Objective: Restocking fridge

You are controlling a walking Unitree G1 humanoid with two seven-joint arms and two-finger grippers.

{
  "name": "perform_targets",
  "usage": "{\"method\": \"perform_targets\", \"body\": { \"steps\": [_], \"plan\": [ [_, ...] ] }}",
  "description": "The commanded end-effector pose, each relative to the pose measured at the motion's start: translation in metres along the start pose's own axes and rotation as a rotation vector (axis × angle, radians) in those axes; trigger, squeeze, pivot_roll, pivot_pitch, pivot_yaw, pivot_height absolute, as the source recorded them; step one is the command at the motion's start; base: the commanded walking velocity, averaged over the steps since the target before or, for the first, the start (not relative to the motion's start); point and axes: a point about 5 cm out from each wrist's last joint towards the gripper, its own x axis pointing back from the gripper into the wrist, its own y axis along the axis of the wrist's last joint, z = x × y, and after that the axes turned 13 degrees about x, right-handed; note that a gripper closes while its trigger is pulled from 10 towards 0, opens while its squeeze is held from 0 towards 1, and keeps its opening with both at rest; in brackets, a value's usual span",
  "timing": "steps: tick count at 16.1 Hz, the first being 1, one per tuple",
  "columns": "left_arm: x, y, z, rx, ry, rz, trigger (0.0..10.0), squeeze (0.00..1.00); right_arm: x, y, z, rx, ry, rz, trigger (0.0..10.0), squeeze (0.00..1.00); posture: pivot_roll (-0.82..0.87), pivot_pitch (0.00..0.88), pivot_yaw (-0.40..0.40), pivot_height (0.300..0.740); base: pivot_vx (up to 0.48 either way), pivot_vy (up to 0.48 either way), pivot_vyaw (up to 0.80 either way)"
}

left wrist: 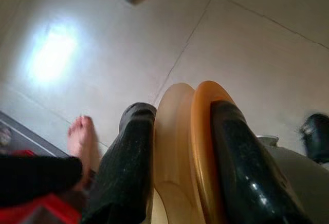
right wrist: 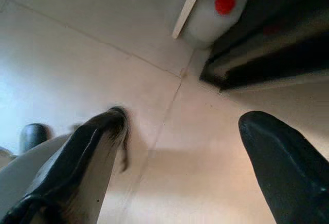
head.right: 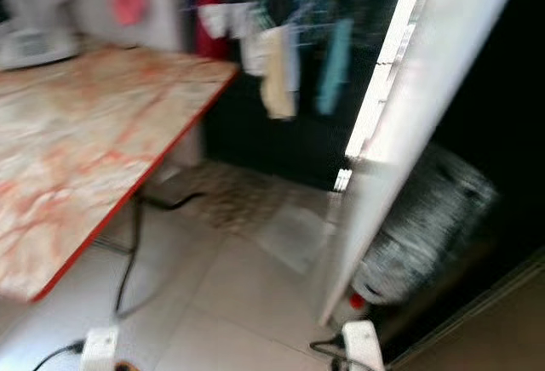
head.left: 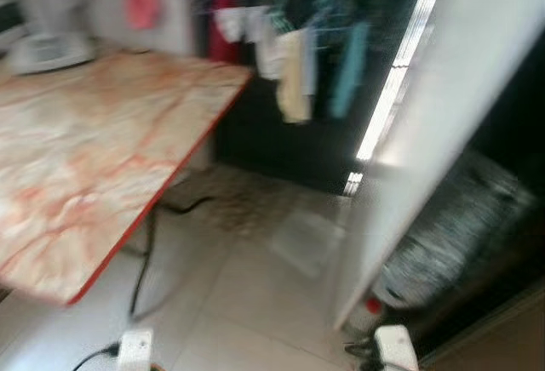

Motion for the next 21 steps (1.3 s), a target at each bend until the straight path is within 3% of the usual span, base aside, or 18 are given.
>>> {"method": "perform_targets", "body": {
  "steps": [1, 21],
  "plan": [
    [-0.0003, 0.0010, -0.0045, 0.002, -0.007, 0.005, 10.0, 0.00, 0.0005, -0.0031, -0.0030, 0.003, -0.005, 0.012, 10.0, 0.00, -0.10, 0.000, 0.004, 0.740, 0.000, 0.000, -0.79],
    [0.0009, -0.0064, -0.0009, -0.003, -0.012, 0.026, 10.0, 0.00, 0.0006, -0.0029, -0.0043, 0.010, -0.005, 0.012, 10.0, 0.00, -0.10, 0.000, 0.001, 0.740, 0.000, 0.000, -0.79]
  ]
}}
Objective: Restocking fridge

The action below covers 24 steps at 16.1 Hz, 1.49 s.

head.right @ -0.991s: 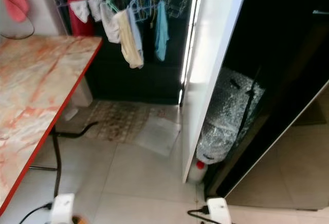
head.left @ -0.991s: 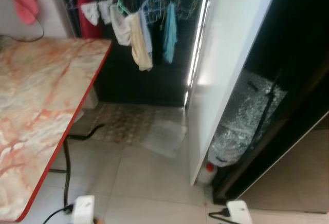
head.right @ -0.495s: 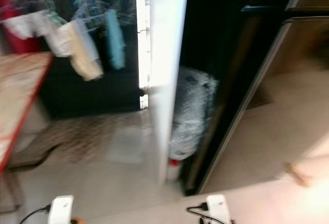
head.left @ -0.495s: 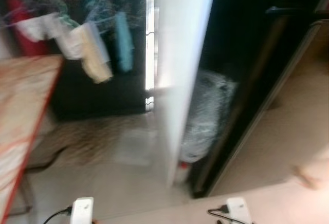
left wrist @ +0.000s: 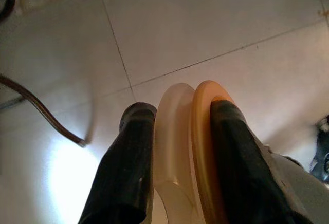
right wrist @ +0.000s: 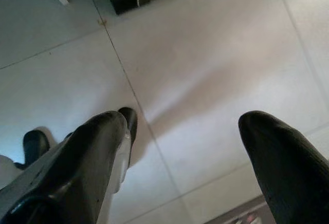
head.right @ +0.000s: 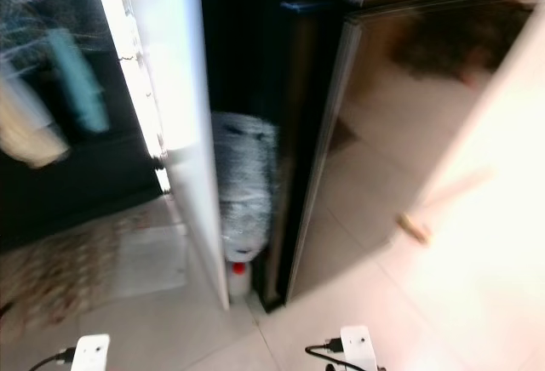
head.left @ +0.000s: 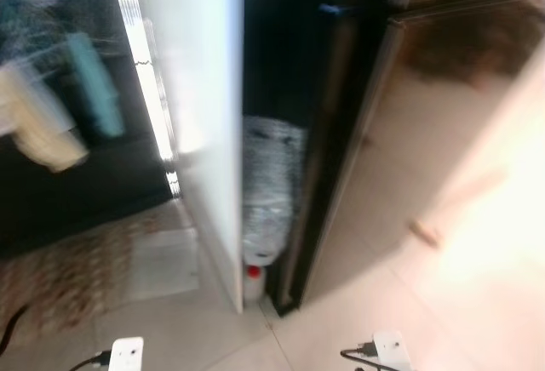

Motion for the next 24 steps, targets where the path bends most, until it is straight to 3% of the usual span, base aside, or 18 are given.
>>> {"method": "perform_targets", "body": {
  "steps": [1, 6, 8, 9, 10, 14, 18, 24],
  "plan": [
    [0.000, -0.002, -0.007, 0.001, -0.023, 0.018, 10.0, 0.00, 0.001, -0.003, -0.004, 0.008, -0.009, 0.010, 10.0, 0.00, -0.10, 0.000, 0.001, 0.740, 0.000, 0.000, -0.79],
    [0.000, 0.002, -0.007, -0.017, -0.019, 0.001, 10.0, 0.00, 0.001, -0.003, -0.002, 0.009, -0.006, 0.010, 10.0, 0.00, -0.10, 0.000, 0.013, 0.740, 0.000, 0.000, -0.79],
    [-0.001, 0.004, -0.006, 0.011, -0.010, -0.011, 10.0, 0.00, 0.001, -0.003, -0.002, 0.008, -0.005, 0.011, 10.0, 0.00, -0.10, 0.000, 0.013, 0.740, 0.000, 0.000, -0.79],
    [-0.001, 0.007, -0.006, 0.129, -0.001, -0.015, 10.0, 0.00, 0.001, -0.003, -0.002, 0.008, -0.005, 0.011, 10.0, 0.00, -0.10, 0.000, 0.012, 0.740, 0.000, 0.000, -0.79],
    [-0.002, 0.011, -0.002, 0.407, 0.020, -0.012, 10.0, 0.00, 0.001, -0.003, -0.002, 0.008, -0.006, 0.011, 10.0, 0.00, -0.10, 0.000, 0.010, 0.740, 0.000, 0.000, -0.79],
    [-0.002, 0.008, -0.001, 0.680, 0.012, 0.030, 10.0, 0.00, 0.001, -0.003, -0.003, 0.008, -0.006, 0.011, 10.0, 0.00, -0.10, 0.000, 0.008, 0.740, 0.000, 0.000, -0.79],
    [-0.001, 0.002, 0.000, 0.684, 0.000, 0.052, 10.0, 0.00, 0.001, -0.003, -0.004, 0.010, -0.008, 0.009, 10.0, 0.00, -0.10, 0.000, 0.004, 0.740, 0.000, 0.000, -0.76],
    [-0.001, 0.002, -0.001, 0.662, -0.007, 0.050, 10.0, 0.00, 0.001, -0.002, -0.004, 0.010, -0.006, 0.003, 10.0, 0.00, -0.10, 0.000, 0.004, 0.740, 0.000, 0.000, 0.00]
  ]
}}
